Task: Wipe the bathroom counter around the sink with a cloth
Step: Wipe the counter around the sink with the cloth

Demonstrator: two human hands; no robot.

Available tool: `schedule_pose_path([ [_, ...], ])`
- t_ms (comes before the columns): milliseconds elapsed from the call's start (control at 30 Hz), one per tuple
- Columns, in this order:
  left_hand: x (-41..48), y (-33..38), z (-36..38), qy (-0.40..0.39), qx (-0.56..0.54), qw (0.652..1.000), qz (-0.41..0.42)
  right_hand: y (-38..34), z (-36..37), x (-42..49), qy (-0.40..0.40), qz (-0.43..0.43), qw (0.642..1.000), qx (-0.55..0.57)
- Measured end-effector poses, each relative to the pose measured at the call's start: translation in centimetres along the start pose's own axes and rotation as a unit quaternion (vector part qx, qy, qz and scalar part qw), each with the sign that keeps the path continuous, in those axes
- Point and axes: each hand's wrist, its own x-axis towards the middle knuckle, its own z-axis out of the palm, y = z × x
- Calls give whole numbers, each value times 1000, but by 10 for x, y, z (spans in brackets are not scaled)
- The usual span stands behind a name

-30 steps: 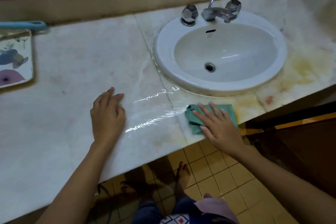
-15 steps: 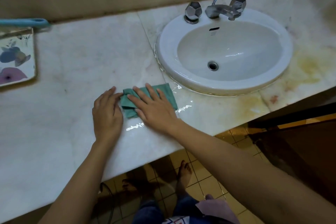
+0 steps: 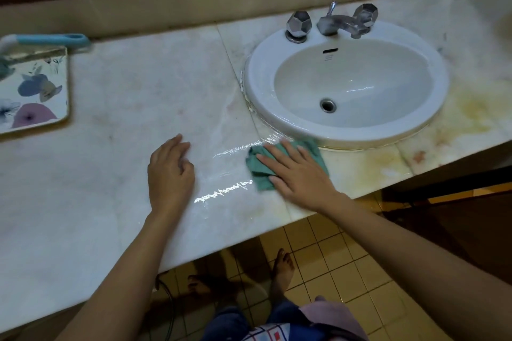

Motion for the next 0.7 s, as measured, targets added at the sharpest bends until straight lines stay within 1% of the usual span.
schedule_pose_path([
  [67,0,0,0,1,0,1000,-1,25,2,-34,-11,4,1000,-14],
  [167,1,1,1,2,-2,1000,-5,35,0,-50,-19,56,998,4],
  [267,1,2,1,-3,9,1000,-12,-2,-1,-22,-8,117,992,40],
  [333,1,2,-2,-25,15,1000,-10,-40,1,6,2,119,991,53],
  [433,-5,4,-13,-79,16,997,8,-93,5,32,14,86,994,66],
  [533,-36,7,-28,-69,43,997,10,-119,12,14,18,-11,999,50],
  [633,-74,2,-30,-65,60,996,-19,-92,18,-31,9,-105,994,5],
  [700,-89,-3,-25,-68,72,995,-19,-55,16,-54,6,-121,992,-16],
])
